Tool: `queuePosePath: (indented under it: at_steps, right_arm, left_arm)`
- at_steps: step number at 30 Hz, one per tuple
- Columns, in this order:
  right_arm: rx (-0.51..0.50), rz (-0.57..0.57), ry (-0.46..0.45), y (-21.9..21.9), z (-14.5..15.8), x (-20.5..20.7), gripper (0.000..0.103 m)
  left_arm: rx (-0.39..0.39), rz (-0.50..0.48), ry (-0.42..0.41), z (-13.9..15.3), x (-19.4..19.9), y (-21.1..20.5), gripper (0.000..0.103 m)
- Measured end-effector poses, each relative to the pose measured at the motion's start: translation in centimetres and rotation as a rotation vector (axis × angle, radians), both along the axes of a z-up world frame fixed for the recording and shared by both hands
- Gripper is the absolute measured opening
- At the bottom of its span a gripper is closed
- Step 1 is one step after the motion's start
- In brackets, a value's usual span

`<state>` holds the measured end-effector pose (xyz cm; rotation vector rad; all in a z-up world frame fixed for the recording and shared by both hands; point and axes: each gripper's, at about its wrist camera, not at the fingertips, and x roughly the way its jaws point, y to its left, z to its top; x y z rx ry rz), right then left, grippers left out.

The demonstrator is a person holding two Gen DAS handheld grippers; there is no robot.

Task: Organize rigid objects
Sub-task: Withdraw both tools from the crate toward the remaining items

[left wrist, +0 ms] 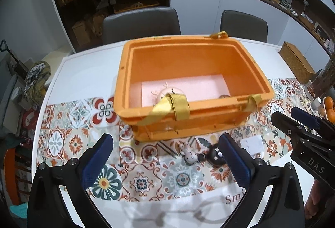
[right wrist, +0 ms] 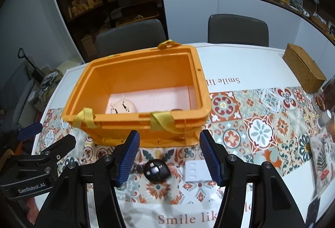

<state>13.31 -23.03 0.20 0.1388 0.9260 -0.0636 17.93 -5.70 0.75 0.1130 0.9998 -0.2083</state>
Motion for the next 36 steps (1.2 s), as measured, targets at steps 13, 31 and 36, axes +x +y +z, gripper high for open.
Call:
queuePosePath:
  at_steps: [13, 31, 36]
  right_arm:
    - [0.012, 0.008, 0.011, -1.4, -1.1, -1.9, 0.069]
    - [0.037, 0.007, 0.051, -3.3, -4.5, -3.7, 0.074]
    - [0.049, 0.013, 0.088, -3.8, -6.3, -3.6, 0.075]
  left_arm:
    - [0.023, 0.004, -0.046, -0.1, -2.8, -1.6, 0.103]
    - [0.020, 0.017, 0.054, -3.9, -3.2, -3.8, 0.103]
    - [0.032, 0.021, 0.086, -5.4, -3.3, -4.3, 0.103]
